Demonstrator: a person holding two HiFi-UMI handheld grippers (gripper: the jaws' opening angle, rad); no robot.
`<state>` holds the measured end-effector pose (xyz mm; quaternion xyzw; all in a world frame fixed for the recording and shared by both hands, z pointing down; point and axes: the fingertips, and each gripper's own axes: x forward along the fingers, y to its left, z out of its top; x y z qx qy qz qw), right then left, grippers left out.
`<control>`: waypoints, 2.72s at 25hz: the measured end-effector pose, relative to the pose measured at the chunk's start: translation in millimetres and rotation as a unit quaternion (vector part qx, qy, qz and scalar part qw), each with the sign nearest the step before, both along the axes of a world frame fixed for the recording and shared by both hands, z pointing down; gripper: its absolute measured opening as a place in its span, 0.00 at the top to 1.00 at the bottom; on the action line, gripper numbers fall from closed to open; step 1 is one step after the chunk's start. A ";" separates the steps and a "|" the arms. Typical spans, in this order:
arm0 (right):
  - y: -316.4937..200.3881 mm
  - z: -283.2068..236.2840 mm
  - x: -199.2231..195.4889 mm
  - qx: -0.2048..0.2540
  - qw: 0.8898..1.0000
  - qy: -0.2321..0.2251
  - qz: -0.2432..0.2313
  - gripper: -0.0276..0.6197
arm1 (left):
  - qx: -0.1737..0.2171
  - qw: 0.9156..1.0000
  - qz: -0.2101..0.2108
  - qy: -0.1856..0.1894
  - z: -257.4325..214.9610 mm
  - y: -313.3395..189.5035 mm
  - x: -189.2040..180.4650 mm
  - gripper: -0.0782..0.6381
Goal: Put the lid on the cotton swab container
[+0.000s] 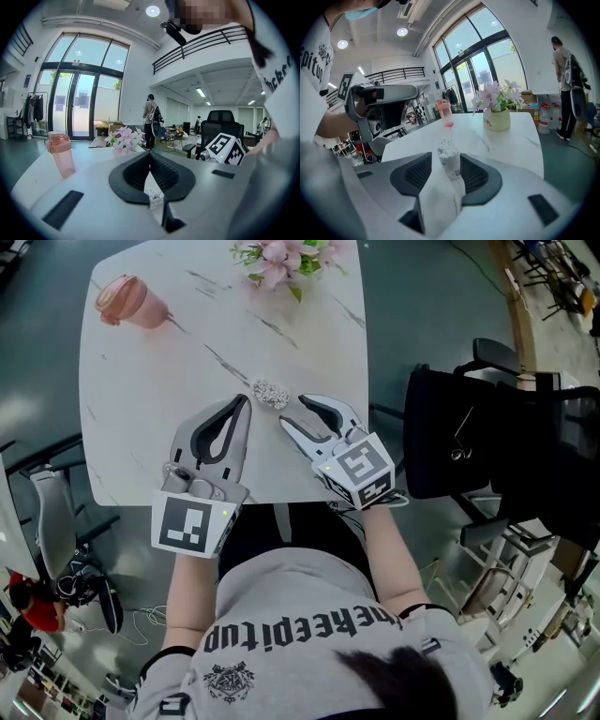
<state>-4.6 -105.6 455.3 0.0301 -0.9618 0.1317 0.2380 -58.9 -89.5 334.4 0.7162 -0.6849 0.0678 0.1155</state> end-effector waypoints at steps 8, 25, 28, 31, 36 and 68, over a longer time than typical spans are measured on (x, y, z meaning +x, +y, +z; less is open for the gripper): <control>2.3 27.5 -6.6 -0.001 1.000 0.015 -0.019 0.63 | -0.020 1.000 0.001 -0.006 14.5 3.3 3.0 0.87; -3.0 47.6 -29.4 0.020 0.999 0.036 -0.036 0.62 | -0.050 0.999 0.016 -0.009 33.7 -4.6 -4.4 0.87; -3.1 47.7 -30.2 0.027 0.998 0.036 -0.036 0.63 | -0.062 0.998 0.017 -0.010 39.8 -5.2 -8.8 0.87; -2.3 48.2 -30.3 0.037 0.998 0.037 -0.036 0.64 | -0.077 0.997 0.026 -0.011 49.1 -7.6 -15.1 0.87; -1.6 48.4 -30.6 0.038 0.998 0.036 -0.036 0.64 | -0.079 0.994 0.071 0.006 66.8 -21.6 -21.8 0.87; -3.2 47.5 -30.3 0.055 0.997 0.046 -0.020 0.64 | -0.150 0.964 0.218 0.034 115.8 -117.1 -39.2 0.83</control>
